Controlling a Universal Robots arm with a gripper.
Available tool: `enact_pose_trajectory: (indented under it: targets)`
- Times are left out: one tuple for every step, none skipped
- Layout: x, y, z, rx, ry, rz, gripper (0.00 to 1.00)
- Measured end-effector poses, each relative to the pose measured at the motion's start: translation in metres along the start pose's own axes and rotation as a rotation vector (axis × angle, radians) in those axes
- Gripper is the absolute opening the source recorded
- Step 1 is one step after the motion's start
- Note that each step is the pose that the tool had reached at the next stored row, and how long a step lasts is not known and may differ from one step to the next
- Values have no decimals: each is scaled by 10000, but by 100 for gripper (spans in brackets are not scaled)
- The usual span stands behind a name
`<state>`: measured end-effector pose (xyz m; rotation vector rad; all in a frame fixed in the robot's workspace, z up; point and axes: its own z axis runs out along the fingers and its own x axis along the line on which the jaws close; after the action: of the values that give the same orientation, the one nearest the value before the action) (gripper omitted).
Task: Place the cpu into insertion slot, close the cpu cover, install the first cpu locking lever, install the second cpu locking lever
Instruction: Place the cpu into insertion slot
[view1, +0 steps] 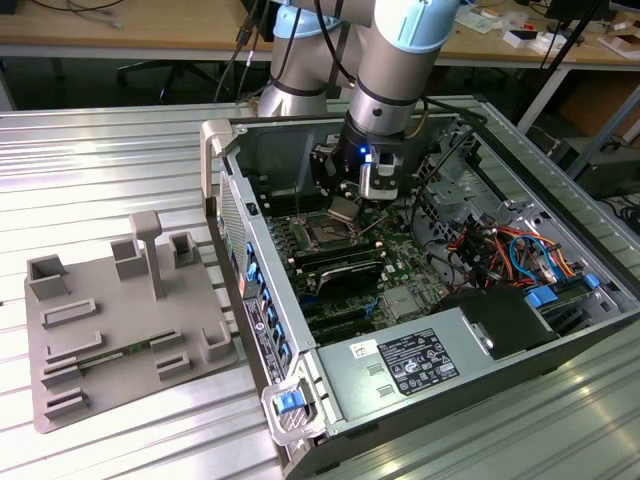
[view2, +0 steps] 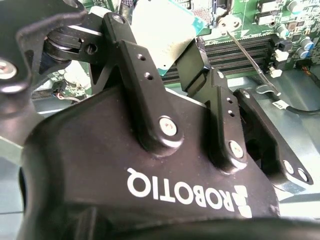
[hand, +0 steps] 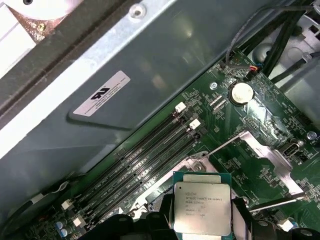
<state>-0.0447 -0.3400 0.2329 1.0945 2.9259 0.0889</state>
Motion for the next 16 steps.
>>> enact_pose_trajectory:
  targets:
    - [0,0,1,4,-6,56,55]
    - [0,0,3,5,-9,96,55]
    - [0,0,5,7,-16,154,55]
    - [0,0,7,11,-23,231,55]
    - [0,0,9,14,-30,288,55]
    - [0,0,10,18,-35,326,55]
    - [0,0,11,21,-41,369,55]
    - [0,0,12,24,-47,401,55]
    - [0,-1,14,34,-59,457,55]
    - [0,-1,15,43,-69,509,55]
    - [0,-1,15,48,-75,536,55]
    - [0,-1,16,51,-80,563,55]
    - [0,-1,17,55,-86,599,55]
    - [0,-1,18,58,-90,626,55]
    - [0,-1,19,63,-98,676,55]
    - [0,-1,21,68,-107,746,55]
